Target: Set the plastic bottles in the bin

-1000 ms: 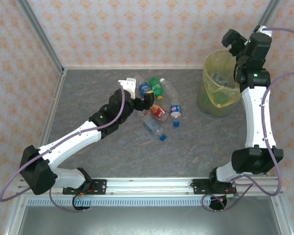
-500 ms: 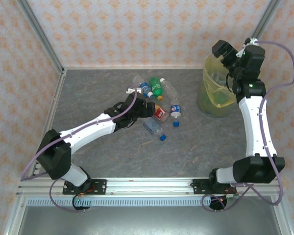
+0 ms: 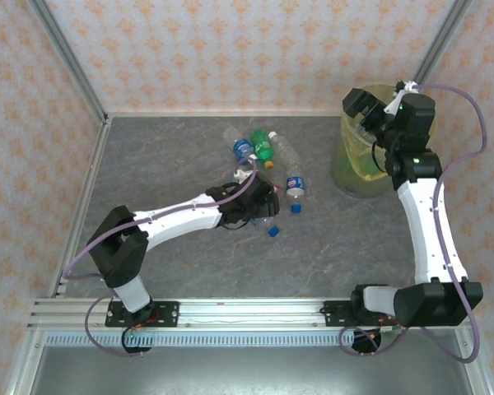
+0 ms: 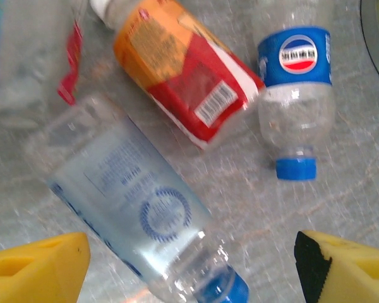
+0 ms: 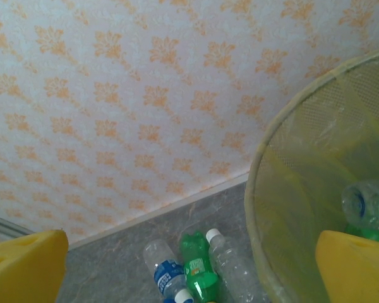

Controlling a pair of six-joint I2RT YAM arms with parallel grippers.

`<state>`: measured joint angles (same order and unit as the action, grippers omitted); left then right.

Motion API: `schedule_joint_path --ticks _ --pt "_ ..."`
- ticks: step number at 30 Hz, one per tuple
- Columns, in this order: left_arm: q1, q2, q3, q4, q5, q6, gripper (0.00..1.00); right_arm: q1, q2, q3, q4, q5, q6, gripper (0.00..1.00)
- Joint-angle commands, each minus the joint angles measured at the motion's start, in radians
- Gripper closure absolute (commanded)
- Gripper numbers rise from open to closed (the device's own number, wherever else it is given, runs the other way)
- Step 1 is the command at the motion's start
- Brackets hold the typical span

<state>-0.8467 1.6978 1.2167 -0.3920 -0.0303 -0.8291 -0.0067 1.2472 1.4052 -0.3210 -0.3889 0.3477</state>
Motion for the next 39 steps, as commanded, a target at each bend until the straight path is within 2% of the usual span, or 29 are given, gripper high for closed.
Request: schedule_joint_path --ticks 1,7,14,20,31,34,39 --pt "-0.030 0.021 0.040 -0.070 -0.027 -0.096 0.14 0.010 -0.046 -0.022 0.016 -0.038 0.016 0.00" --pt "-0.106 0.067 0.090 -0.168 -0.082 -0.196 0.14 0.059 -0.091 -0.074 0.015 -0.031 0.035 0.00" --pt "-0.160 0.148 0.129 -0.188 -0.079 -0.290 0.15 0.150 -0.144 -0.176 0.016 -0.029 0.011 0.00" --pt "-0.167 0.199 0.143 -0.163 -0.111 -0.375 0.19 0.198 -0.187 -0.221 0.009 -0.037 0.009 0.00" --pt "-0.141 0.278 0.141 -0.123 -0.169 -0.419 0.25 0.205 -0.127 -0.165 -0.139 -0.191 -0.007 0.00" --pt "-0.129 0.274 0.124 -0.096 -0.174 -0.403 0.30 0.205 -0.085 -0.136 -0.225 -0.225 -0.028 0.00" --pt "-0.111 0.267 0.088 -0.074 -0.178 -0.387 0.44 0.205 -0.084 -0.180 -0.219 -0.236 0.001 0.00"
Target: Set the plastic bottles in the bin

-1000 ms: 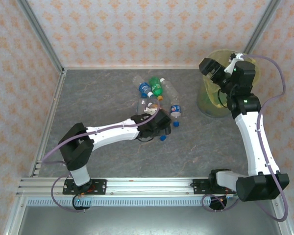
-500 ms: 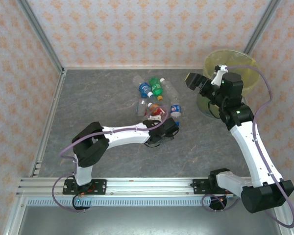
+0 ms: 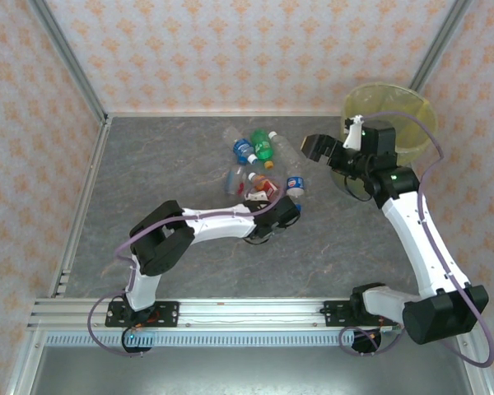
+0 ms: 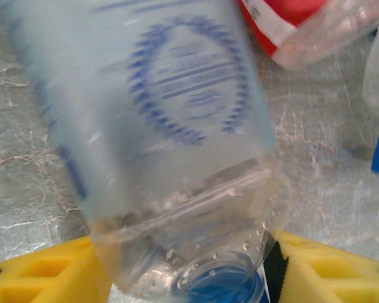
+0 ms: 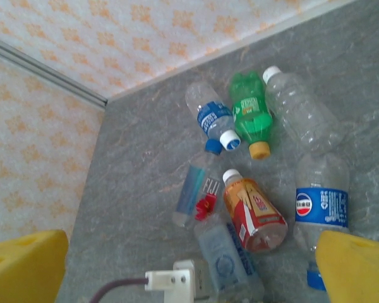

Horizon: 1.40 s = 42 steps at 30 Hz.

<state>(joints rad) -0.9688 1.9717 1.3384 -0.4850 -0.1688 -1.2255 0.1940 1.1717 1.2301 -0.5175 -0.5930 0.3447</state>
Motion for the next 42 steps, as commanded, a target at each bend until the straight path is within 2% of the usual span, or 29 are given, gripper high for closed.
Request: schedule_joint_path --ticks 1,8,12,19,27,34,38,41,42 --pt "0.016 -0.013 -0.050 0.030 -0.035 0.013 0.46 0.005 -0.006 -0.012 -0.021 -0.034 0.010 0.00" --pt "0.026 -0.056 -0.109 0.063 -0.036 0.051 0.62 0.019 0.005 -0.015 0.005 -0.005 0.037 0.00" --pt "0.026 -0.072 -0.129 0.069 -0.039 0.056 0.65 0.031 0.034 0.001 0.013 0.009 0.045 0.00" --pt "0.026 -0.139 -0.165 0.079 -0.046 0.084 0.79 0.106 0.063 0.031 0.026 0.060 0.038 0.00" --pt "-0.004 -0.296 -0.245 0.173 -0.102 0.241 0.79 0.159 0.133 0.133 0.004 0.102 0.006 0.00" --pt "-0.012 -0.484 -0.355 0.371 -0.143 0.494 0.78 0.251 0.224 0.263 -0.025 0.121 -0.020 0.00" --pt "-0.003 -0.568 -0.390 0.477 -0.123 0.632 0.78 0.297 0.273 0.326 -0.030 0.122 -0.015 0.00" --pt "0.030 -0.612 -0.416 0.539 -0.056 0.697 0.78 0.324 0.309 0.368 -0.029 0.089 -0.005 0.00" --pt "0.042 -0.623 -0.424 0.555 -0.036 0.710 0.77 0.329 0.320 0.379 -0.029 0.075 0.001 0.04"
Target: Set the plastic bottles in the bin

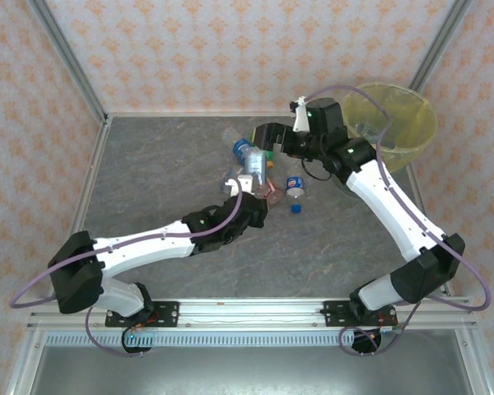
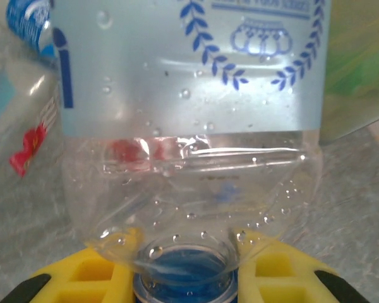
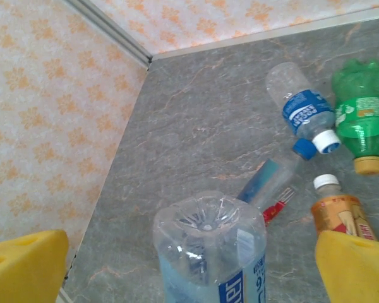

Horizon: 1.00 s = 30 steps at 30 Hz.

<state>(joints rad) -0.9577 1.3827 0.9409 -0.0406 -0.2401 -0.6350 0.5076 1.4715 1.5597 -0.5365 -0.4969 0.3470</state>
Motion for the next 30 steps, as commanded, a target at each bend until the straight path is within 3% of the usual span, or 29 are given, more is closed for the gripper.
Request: schedule_joint_path --ticks 1,3,7,23,28,30 --pt "0.039 -0.042 -0.029 0.122 0.047 0.130 0.77 0.020 0.029 0.057 -0.013 -0.027 0.004 0.06" --pt "0.049 -0.053 -0.027 0.133 0.071 0.159 0.77 0.029 0.049 0.075 -0.023 -0.044 0.002 0.14" --pt "0.070 -0.063 -0.023 0.143 0.112 0.195 0.77 0.039 0.088 0.116 -0.071 -0.067 0.000 0.19" --pt "0.114 -0.090 -0.031 0.166 0.247 0.242 0.78 0.088 0.122 0.111 -0.092 -0.062 -0.025 0.28" --pt "0.116 -0.100 -0.035 0.160 0.262 0.248 0.78 0.088 0.116 0.097 -0.076 -0.056 -0.020 0.47" --pt "0.117 -0.103 -0.036 0.157 0.265 0.248 0.77 0.088 0.109 0.093 -0.068 -0.046 -0.011 0.49"
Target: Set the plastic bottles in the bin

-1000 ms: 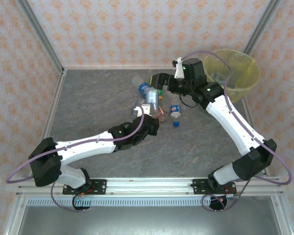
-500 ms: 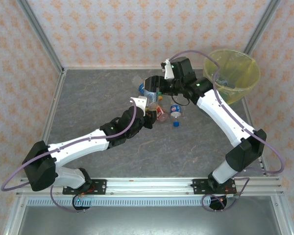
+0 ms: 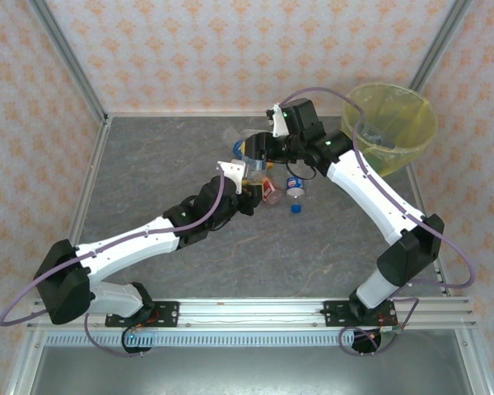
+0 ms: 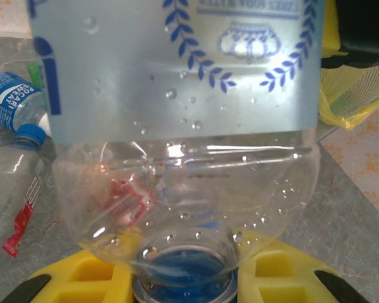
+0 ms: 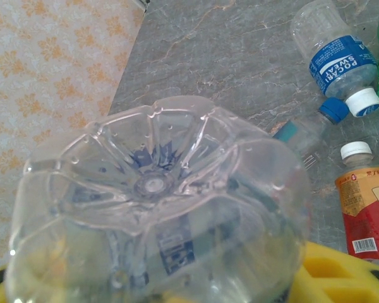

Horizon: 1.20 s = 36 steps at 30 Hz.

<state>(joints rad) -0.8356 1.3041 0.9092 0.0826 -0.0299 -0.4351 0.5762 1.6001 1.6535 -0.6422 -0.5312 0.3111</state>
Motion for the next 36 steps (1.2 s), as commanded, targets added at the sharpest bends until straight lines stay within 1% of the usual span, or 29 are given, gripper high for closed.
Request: schedule_joint_path --ticks 1,2,3,4,5,6,8,10,11,14,19,22,30,33,36 --pt "-0.004 -0.026 -0.003 0.034 0.056 0.050 0.76 0.019 -0.026 -0.007 0.045 -0.006 0.030 0.49" --pt "-0.002 -0.028 -0.004 0.034 0.061 0.049 0.73 0.019 -0.033 -0.014 0.056 0.004 0.036 0.49" --pt "-0.001 -0.027 -0.004 0.033 0.063 0.049 0.67 0.019 -0.039 -0.018 0.065 0.011 0.039 0.50" --pt "0.001 -0.028 -0.004 0.032 0.062 0.049 0.58 0.019 -0.044 -0.021 0.070 0.018 0.042 0.51" --pt "0.002 -0.030 -0.003 0.031 0.064 0.048 0.53 0.020 -0.050 -0.021 0.074 0.029 0.046 0.52" --pt "0.004 -0.032 -0.005 0.032 0.063 0.047 0.47 0.019 -0.053 -0.021 0.078 0.034 0.045 0.57" --pt "0.009 -0.040 -0.008 0.035 0.058 0.040 0.23 0.019 -0.055 -0.016 0.078 0.052 0.049 0.59" --pt "0.015 -0.051 -0.011 0.038 0.053 0.033 0.06 0.016 -0.057 -0.011 0.077 0.068 0.054 0.59" --pt "0.018 -0.057 -0.013 0.038 0.053 0.031 0.01 0.012 -0.057 -0.007 0.071 0.079 0.055 0.59" --pt "0.037 -0.082 -0.015 0.037 0.053 0.022 0.00 -0.015 -0.063 0.005 0.055 0.122 0.070 0.59" --pt "0.074 -0.129 -0.024 0.037 0.053 0.006 0.00 -0.104 -0.099 0.023 0.054 0.191 0.097 0.59" --pt "0.099 -0.154 -0.031 0.045 0.054 0.001 0.00 -0.147 -0.112 0.071 0.017 0.294 0.087 0.59" --pt "0.126 -0.178 -0.048 0.060 0.071 0.000 0.00 -0.229 -0.082 0.294 -0.152 0.654 -0.009 0.59" --pt "0.133 -0.184 -0.056 0.069 0.086 -0.003 0.00 -0.257 -0.081 0.338 -0.156 0.777 -0.066 0.59" --pt "0.143 -0.192 -0.066 0.082 0.103 -0.008 0.00 -0.264 -0.085 0.348 -0.116 0.898 -0.141 0.59"
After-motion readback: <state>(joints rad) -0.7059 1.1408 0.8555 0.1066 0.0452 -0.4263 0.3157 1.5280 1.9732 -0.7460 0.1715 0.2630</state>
